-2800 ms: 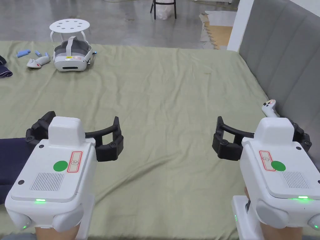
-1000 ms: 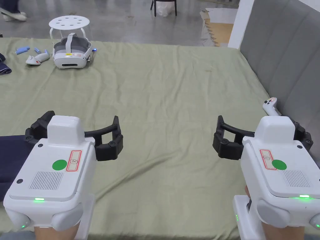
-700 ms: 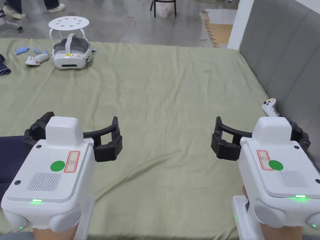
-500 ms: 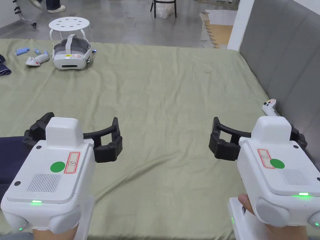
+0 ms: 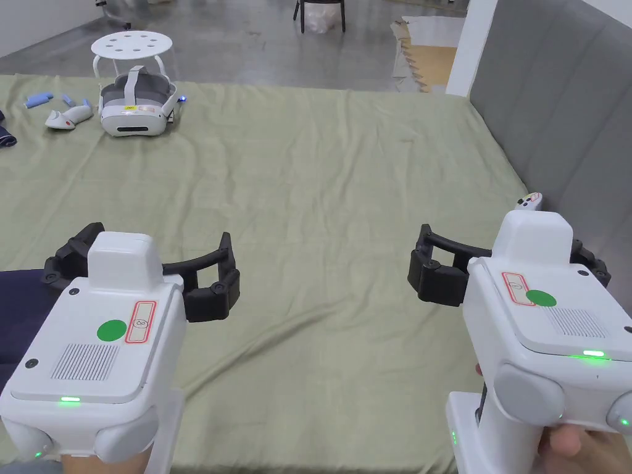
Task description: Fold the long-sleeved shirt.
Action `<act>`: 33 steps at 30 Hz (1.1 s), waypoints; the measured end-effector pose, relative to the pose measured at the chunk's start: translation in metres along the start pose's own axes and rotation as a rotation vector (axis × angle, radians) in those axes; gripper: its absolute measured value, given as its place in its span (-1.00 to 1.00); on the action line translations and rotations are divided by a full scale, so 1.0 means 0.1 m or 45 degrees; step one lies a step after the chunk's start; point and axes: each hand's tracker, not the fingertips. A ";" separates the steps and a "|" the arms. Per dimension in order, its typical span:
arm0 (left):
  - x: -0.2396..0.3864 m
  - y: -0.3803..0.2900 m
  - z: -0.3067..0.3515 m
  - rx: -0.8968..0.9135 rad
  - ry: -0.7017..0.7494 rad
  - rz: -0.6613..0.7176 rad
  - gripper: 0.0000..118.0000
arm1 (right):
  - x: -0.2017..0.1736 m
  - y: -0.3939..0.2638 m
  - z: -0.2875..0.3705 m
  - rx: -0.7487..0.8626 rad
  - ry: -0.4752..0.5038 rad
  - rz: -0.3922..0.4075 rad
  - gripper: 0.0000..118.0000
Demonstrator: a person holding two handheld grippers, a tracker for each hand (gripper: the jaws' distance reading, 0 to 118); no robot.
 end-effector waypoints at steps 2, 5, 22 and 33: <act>0.00 0.00 0.00 0.002 -0.002 0.001 0.88 | 0.01 -0.01 -0.01 -0.006 0.001 -0.008 1.00; 0.00 -0.01 0.00 0.001 -0.001 0.001 0.88 | 0.02 -0.04 -0.04 -0.018 0.002 0.009 1.00; 0.03 -0.01 0.01 0.003 0.005 0.002 0.88 | 0.06 -0.10 -0.04 -0.009 -0.008 -0.007 1.00; 0.02 -0.02 0.02 -0.007 0.007 0.002 0.88 | 0.13 -0.10 -0.04 -0.062 -0.002 -0.112 1.00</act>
